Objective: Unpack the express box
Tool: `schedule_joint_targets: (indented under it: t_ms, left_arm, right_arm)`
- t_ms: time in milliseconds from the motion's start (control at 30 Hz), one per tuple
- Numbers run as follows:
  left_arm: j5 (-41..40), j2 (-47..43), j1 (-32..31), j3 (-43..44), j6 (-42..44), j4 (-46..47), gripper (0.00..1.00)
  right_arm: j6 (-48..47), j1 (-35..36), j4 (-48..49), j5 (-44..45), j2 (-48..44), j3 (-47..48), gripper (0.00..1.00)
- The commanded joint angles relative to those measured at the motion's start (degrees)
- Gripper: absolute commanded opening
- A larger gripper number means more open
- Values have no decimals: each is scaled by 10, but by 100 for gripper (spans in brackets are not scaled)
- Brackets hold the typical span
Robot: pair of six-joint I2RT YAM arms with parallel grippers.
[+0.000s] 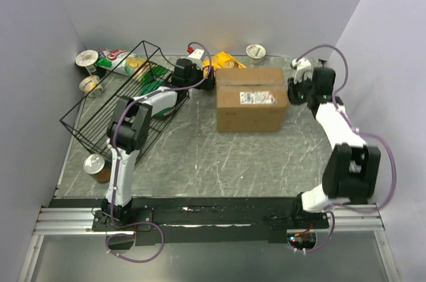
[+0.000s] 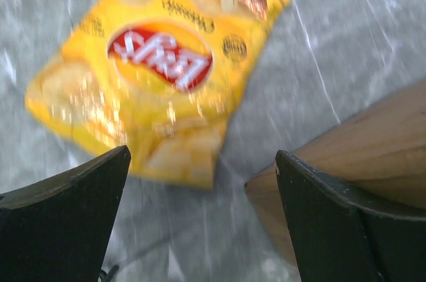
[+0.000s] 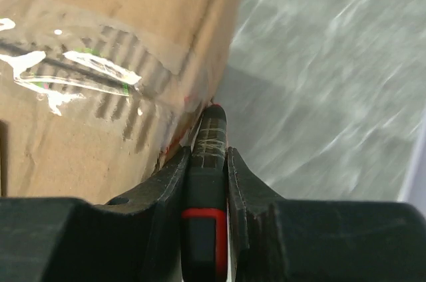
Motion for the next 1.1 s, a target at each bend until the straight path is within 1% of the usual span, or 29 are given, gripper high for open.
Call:
schedule_joint_targets:
  t_ms: [0,33,67,100,167,233,267,367,433,500,533,567,633,667,733,767,800,900,933,967,1000,1033,1067]
  left_arm:
    - [97,-113,-28,-58,-47,-42,97]
    - [100,-121,-28,-67,-46,-49,98]
    - [100,-137,-28,-80,-45,-63,98]
    - [99,-144,-28,-86,-44,-69,98]
    - [94,-169,-28,-105,-49,-89,98]
    - [91,-189,-31,-127,-65,-94,97]
    - [90,-210,-33,-155,-69,-94,97]
    - [83,-241,-44,-188,-55,-94,96]
    - [76,-244,-49,-189,-41,-99,96]
    - [63,-234,-50,-173,-26,-107,96]
    - [56,-227,-50,-163,-21,-137,96]
    - [49,-213,-50,-149,-20,-148,96]
    - [43,-206,-50,-148,-17,-171,96]
    - [46,-208,-50,-155,-14,-164,96]
    - [38,-211,-50,-164,-11,-163,96]
    - [38,-213,-50,-160,-4,-142,96]
    - [38,-210,-50,-155,5,-141,96]
    - [22,-194,-50,-109,35,-140,96]
    - [16,-186,-50,-72,46,-144,96]
    - [10,-167,-50,-53,63,-153,96]
    - [3,-158,-50,-31,68,-157,96]
    - [-3,-150,-50,12,71,-177,96]
    - [0,-140,-46,30,69,-189,96]
  right_arm:
    - [44,64,-77,-78,-127,-84,0]
    - [50,64,-87,-78,-147,-113,0]
    - [62,83,-96,-73,-185,-129,0]
    - [68,97,-113,-71,-203,-144,0]
    - [75,109,-128,-65,-254,-182,0]
    - [80,112,-153,-42,-283,-208,0]
    - [76,112,-166,-29,-305,-210,0]
    - [55,110,-215,36,-340,-205,0]
    - [45,99,-221,67,-360,-205,0]
    - [37,94,-215,84,-380,-204,0]
    - [37,94,-211,100,-383,-202,0]
    - [32,92,-211,105,-381,-199,0]
    - [30,92,-216,122,-372,-181,0]
    - [34,90,-217,147,-360,-175,0]
    - [36,77,-222,162,-348,-158,0]
    - [40,69,-222,170,-338,-152,0]
    - [44,37,-221,171,-334,-146,0]
    - [59,-8,-213,167,-314,-109,0]
    - [61,-13,-210,175,-309,-100,0]
    - [62,-15,-205,183,-300,-92,0]
    - [62,-16,-201,210,-297,-84,0]
    - [66,-20,-185,219,-296,-66,0]
    - [70,-26,-178,213,-300,-57,0]
